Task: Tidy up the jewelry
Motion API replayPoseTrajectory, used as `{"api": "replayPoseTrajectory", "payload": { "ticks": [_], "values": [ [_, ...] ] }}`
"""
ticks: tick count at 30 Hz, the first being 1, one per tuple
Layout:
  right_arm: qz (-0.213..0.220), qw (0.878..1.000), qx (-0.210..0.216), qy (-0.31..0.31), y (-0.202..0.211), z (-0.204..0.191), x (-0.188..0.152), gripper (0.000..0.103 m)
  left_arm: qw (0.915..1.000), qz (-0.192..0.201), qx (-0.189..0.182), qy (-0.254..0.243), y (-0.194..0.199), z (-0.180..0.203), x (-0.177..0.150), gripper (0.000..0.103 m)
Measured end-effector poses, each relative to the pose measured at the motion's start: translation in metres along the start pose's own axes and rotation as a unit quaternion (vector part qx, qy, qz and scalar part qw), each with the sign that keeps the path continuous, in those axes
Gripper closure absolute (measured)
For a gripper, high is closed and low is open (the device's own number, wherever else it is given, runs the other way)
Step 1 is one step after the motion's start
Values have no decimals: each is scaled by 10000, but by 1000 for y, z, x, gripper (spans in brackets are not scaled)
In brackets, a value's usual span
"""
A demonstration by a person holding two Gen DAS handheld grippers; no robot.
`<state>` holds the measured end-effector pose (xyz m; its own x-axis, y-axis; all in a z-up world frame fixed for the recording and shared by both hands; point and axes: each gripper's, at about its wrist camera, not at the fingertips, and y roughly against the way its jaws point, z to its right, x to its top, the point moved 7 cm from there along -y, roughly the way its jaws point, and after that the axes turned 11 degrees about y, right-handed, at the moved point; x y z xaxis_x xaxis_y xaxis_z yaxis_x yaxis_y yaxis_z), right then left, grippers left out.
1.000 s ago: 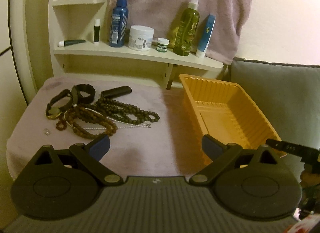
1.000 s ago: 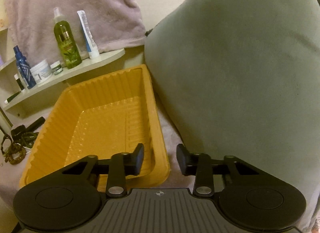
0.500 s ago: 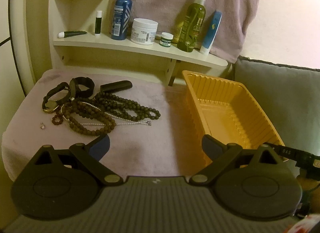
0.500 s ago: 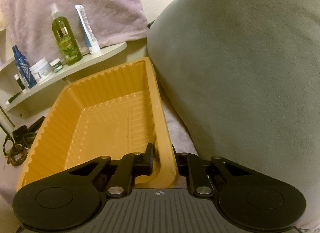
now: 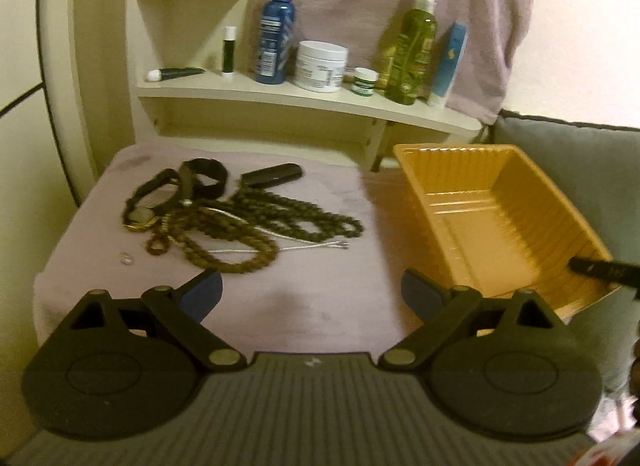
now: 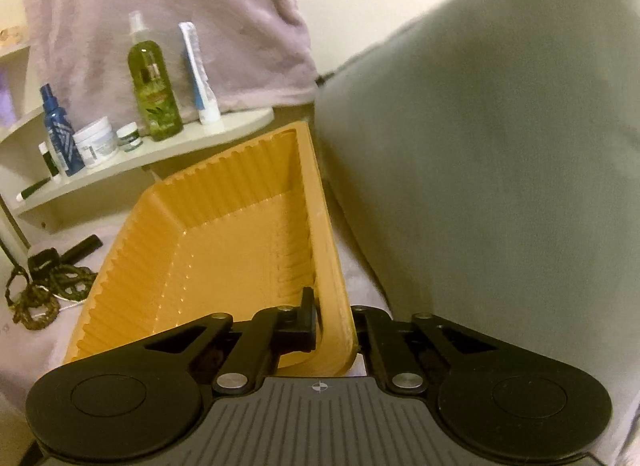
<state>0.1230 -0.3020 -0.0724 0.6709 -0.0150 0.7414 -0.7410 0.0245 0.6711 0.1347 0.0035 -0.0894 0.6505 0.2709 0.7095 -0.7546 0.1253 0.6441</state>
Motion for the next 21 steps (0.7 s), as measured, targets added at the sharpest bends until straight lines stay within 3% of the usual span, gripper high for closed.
{"api": "replayPoseTrajectory", "payload": {
  "ticks": [11,14,21],
  "values": [
    [52,9981,-386,487,11,-21,14,98,9980,327,543,-63,-9,-71,14,22],
    [38,9973,-464,569,12,-24,15,98,9963,374,762,-103,-17,-92,17,30],
    [-31,9960,-605,654,12,-28,18,98,9926,342,1160,-100,-46,-125,18,67]
  ]
}}
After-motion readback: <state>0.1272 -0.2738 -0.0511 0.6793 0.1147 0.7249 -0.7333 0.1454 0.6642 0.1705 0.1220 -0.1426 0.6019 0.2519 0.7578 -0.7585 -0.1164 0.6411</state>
